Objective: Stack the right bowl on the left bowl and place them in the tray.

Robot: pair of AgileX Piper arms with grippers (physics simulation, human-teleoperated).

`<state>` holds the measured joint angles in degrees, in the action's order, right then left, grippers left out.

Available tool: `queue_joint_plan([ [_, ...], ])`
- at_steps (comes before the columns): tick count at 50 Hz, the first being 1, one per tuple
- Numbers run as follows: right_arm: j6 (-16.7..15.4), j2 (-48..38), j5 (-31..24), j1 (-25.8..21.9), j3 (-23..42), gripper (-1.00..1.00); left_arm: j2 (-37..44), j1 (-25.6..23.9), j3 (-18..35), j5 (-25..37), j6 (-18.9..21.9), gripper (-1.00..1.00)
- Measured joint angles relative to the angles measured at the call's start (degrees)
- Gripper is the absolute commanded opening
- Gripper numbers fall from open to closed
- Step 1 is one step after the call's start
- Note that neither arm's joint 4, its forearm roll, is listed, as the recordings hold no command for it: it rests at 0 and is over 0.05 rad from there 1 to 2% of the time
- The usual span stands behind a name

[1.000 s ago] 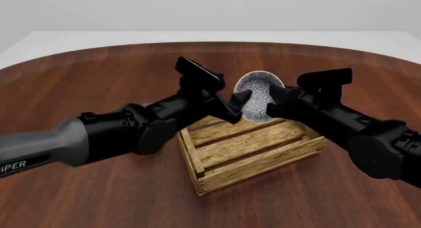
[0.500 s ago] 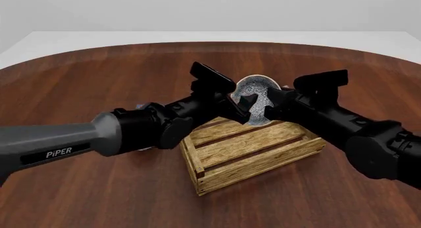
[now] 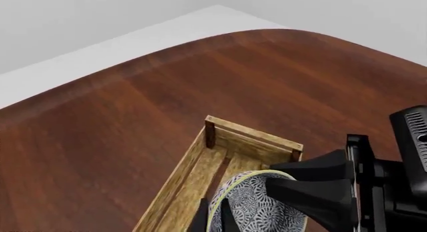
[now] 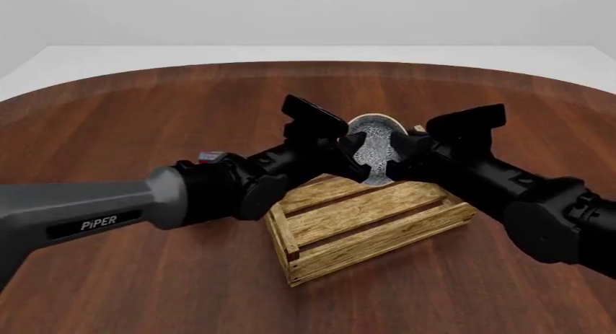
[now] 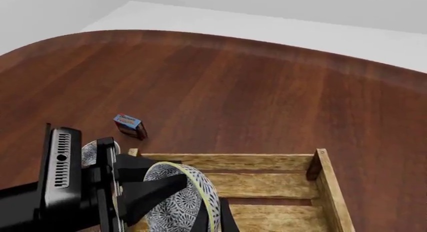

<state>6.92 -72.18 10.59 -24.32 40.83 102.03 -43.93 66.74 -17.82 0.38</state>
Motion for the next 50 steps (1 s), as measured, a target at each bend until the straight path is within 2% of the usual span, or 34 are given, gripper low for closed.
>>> queue_joint_plan([
  [4,0.0,0.1,0.0,-0.1,0.0,-1.0,-0.3,0.1,-0.3,-0.1,-0.2,-1.0],
  [5,0.1,0.2,0.0,-0.2,0.0,1.0,-0.4,0.1,-0.3,-0.1,-0.2,-1.0],
  [33,0.9,7.5,-2.7,-1.9,-0.7,1.0,-1.0,5.8,-1.8,-0.5,3.6,-1.0],
  [50,0.2,12.5,-5.4,-3.6,-1.0,1.0,-6.1,11.4,-5.2,-0.3,7.2,-1.0],
])
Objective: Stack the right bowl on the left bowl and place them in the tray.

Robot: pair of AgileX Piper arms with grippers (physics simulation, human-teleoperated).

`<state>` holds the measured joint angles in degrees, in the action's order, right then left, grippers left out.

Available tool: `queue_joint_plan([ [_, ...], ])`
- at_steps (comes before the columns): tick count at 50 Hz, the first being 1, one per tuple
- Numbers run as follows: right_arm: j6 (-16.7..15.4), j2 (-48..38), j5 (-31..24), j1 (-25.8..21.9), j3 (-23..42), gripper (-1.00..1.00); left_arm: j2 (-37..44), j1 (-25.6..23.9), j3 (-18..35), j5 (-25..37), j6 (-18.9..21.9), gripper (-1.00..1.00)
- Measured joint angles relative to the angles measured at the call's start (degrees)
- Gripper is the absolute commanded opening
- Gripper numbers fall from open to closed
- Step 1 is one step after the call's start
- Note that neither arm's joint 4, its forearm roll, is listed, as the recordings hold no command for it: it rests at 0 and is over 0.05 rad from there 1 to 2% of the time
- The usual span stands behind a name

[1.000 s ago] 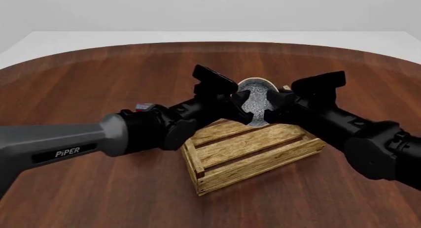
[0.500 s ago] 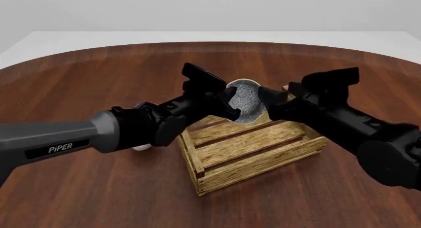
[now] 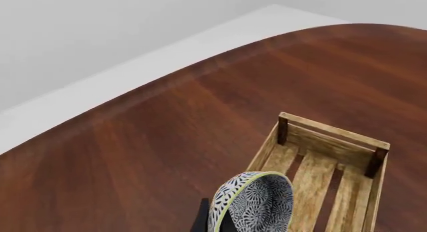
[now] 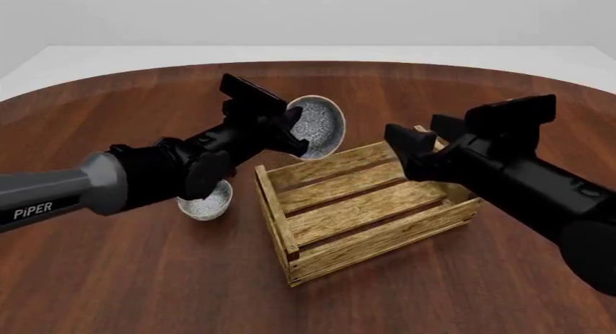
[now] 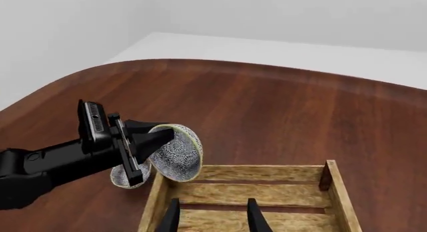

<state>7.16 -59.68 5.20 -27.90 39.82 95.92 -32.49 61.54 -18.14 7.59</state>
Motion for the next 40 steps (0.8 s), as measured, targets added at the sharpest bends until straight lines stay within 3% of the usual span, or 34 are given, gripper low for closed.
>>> queue_joint_plan([
  [27,-3.2,-0.4,0.1,0.0,-0.3,1.0,-20.7,5.9,-10.8,8.4,2.0,-1.0],
  [40,-4.7,-2.2,0.9,1.1,-0.1,1.0,-27.8,8.5,-11.3,17.5,0.5,-1.0],
])
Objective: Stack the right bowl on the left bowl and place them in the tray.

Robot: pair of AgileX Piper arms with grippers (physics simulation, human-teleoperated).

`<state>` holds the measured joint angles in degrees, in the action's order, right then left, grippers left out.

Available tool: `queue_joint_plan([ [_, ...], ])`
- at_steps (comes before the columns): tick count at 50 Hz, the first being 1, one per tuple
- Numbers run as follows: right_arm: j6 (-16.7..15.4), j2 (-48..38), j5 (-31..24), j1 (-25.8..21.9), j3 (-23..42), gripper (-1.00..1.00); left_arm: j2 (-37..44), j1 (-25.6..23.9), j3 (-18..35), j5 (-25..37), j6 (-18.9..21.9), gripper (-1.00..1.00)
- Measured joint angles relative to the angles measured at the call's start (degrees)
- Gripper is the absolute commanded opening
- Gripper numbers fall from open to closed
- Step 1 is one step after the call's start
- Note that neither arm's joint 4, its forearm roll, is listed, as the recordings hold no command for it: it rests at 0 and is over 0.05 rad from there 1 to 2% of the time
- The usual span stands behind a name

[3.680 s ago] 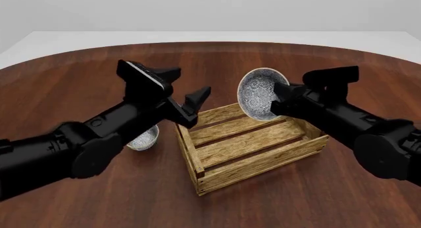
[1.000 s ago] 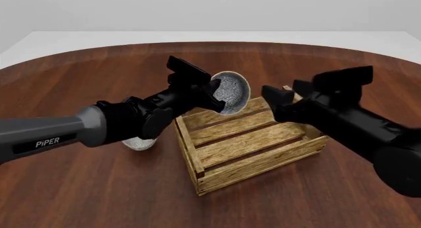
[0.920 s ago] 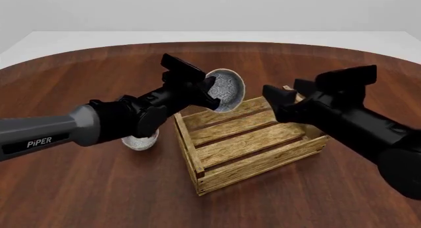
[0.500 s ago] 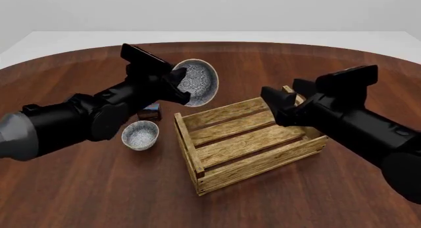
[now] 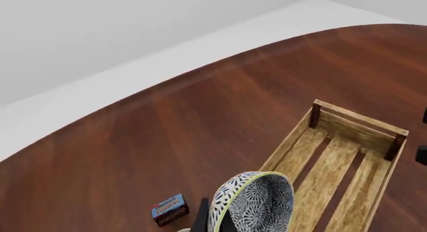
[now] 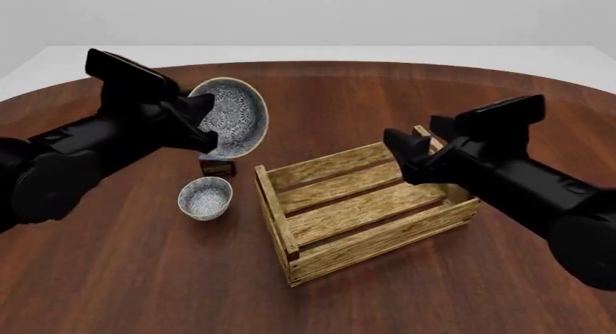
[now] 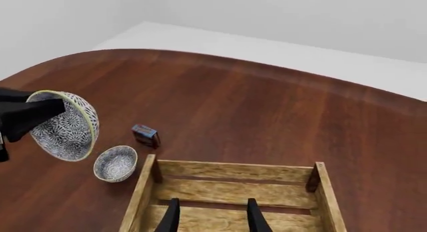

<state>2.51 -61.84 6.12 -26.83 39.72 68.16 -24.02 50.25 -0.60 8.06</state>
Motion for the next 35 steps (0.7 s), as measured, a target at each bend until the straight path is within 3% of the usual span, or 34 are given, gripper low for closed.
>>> queue_joint_plan([
  [19,-1.1,-1.5,0.7,0.3,-0.1,1.0,-1.6,5.5,4.7,12.6,-1.7,-1.0],
  [35,-1.3,-1.4,0.6,0.3,-0.1,1.0,4.3,9.7,10.0,19.5,-8.8,-1.0],
])
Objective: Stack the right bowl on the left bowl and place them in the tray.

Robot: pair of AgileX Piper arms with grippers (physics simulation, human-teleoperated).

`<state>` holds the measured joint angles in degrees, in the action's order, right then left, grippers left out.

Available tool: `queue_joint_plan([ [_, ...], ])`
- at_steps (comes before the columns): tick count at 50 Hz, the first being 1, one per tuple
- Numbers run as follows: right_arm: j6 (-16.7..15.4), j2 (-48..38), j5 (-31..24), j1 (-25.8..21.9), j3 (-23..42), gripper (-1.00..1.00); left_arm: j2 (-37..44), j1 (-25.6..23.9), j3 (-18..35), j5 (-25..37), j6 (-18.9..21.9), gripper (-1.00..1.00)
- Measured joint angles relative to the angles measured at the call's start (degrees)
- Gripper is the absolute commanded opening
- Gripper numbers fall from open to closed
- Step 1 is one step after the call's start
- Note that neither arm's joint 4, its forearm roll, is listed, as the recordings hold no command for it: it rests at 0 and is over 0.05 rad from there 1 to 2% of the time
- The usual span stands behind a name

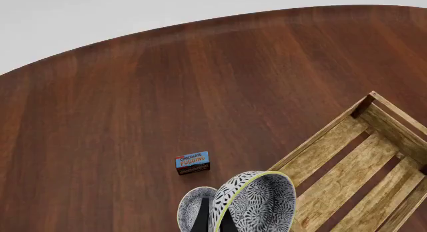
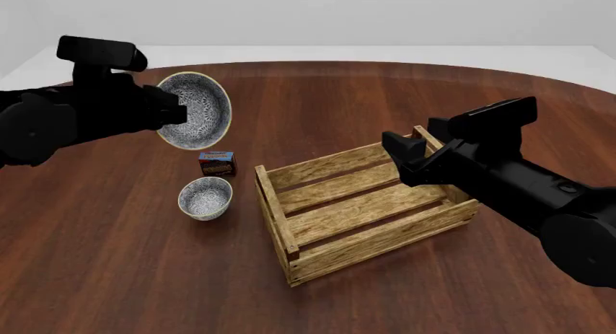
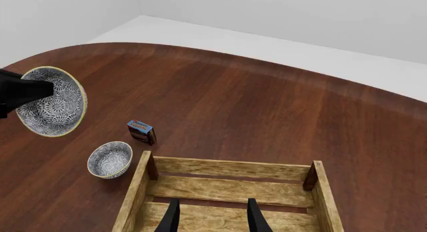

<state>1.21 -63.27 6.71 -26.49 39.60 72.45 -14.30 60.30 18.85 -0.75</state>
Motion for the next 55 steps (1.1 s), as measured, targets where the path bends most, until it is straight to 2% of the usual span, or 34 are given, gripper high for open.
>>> queue_joint_plan([
  [10,-0.1,0.1,-0.1,0.0,0.0,1.0,2.0,1.6,1.4,1.6,-2.7,-1.0],
  [28,-0.1,0.1,-0.1,0.0,0.0,1.0,3.5,2.1,2.0,2.5,-4.5,-1.0],
  [55,-0.1,0.3,-0.2,0.0,0.0,1.0,11.0,4.4,0.3,-0.6,-6.5,-1.0],
])
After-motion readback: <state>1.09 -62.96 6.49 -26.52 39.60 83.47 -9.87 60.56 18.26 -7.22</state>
